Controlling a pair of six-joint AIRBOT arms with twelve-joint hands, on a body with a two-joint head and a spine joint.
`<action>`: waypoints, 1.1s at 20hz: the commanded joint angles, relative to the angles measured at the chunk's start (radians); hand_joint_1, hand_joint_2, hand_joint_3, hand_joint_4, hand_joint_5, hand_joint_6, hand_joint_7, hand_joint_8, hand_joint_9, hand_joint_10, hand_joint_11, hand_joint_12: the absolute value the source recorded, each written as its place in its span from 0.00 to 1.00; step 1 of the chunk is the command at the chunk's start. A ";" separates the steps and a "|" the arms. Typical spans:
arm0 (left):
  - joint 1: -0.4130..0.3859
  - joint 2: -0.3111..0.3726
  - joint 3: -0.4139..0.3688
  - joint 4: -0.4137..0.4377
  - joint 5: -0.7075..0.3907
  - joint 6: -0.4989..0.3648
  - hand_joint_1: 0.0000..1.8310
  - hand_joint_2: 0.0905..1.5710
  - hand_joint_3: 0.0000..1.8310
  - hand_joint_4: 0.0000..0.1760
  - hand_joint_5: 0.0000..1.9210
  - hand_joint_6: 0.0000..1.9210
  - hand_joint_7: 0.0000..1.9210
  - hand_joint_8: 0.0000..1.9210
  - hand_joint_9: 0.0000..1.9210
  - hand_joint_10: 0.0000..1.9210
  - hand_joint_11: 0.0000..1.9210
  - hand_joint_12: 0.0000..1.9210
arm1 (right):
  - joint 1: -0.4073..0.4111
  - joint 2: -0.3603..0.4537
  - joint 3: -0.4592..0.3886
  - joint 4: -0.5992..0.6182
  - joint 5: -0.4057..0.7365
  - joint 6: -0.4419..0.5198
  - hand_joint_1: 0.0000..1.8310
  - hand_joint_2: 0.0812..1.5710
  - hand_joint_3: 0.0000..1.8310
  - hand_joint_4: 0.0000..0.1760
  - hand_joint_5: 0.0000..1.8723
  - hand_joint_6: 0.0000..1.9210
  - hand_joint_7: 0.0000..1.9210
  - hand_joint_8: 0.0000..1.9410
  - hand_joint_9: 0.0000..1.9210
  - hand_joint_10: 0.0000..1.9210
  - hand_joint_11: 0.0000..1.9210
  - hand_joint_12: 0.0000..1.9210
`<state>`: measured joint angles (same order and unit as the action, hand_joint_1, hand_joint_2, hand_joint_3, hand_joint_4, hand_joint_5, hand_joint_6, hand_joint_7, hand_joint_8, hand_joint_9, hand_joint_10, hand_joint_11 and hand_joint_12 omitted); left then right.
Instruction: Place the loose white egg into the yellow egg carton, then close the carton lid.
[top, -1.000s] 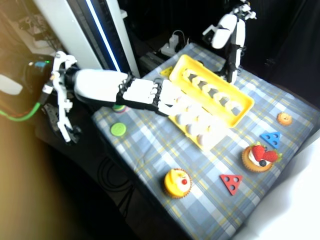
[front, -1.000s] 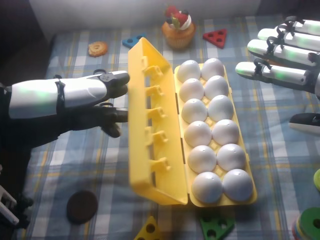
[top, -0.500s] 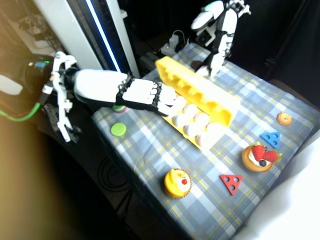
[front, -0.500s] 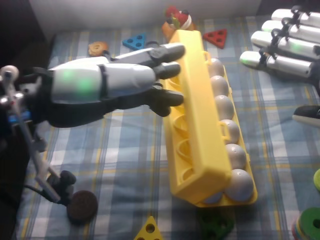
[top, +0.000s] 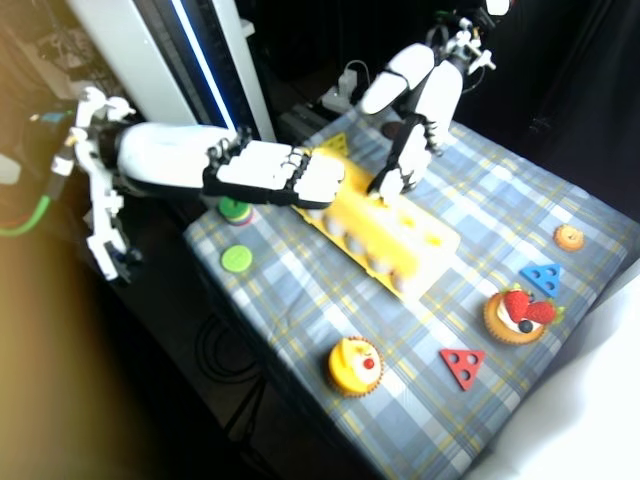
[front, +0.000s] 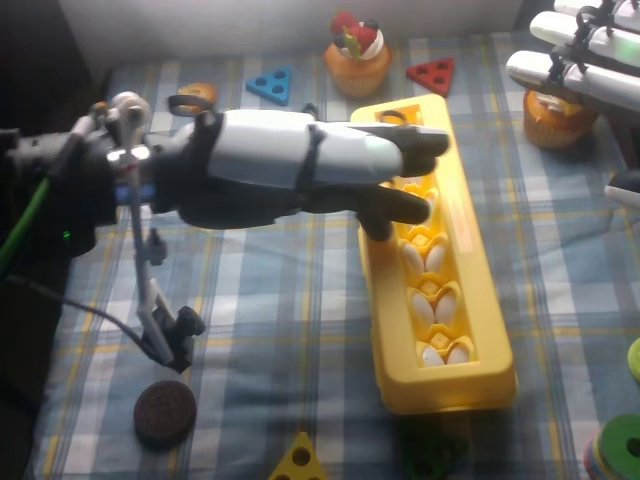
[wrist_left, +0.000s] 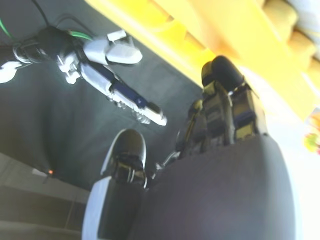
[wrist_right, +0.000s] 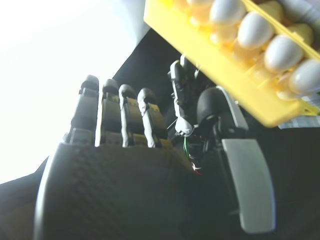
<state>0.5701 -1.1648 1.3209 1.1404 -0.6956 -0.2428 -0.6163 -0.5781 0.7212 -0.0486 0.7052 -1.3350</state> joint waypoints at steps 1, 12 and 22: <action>-0.023 -0.013 0.008 0.000 -0.051 -0.038 0.00 0.89 0.00 0.00 0.00 0.00 0.00 0.00 0.16 0.00 0.00 0.68 | 0.007 0.007 -0.004 0.007 0.127 -0.005 0.28 0.89 0.01 0.20 0.00 0.00 0.00 0.00 0.00 0.00 0.00 0.00; -0.113 0.131 -0.095 -0.003 -0.057 0.067 0.00 0.86 0.00 0.16 0.00 0.00 0.00 0.00 0.01 0.22 0.00 0.76 | 0.006 0.027 -0.017 0.007 0.152 -0.005 0.24 0.89 0.00 0.40 0.00 0.00 0.00 0.00 0.00 0.00 0.00 0.00; 0.042 0.403 -0.288 -0.704 -0.127 0.838 0.07 0.87 0.00 0.30 0.00 0.00 0.00 0.00 0.00 0.00 0.00 0.23 | -0.046 0.042 -0.045 0.085 0.248 -0.067 0.27 0.82 0.00 0.26 0.00 0.00 0.00 0.00 0.00 0.00 0.00 0.00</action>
<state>0.6430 -0.7517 1.0267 0.4450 -0.6956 0.6338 -0.6762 -0.5400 0.6746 0.0383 0.8173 -1.4036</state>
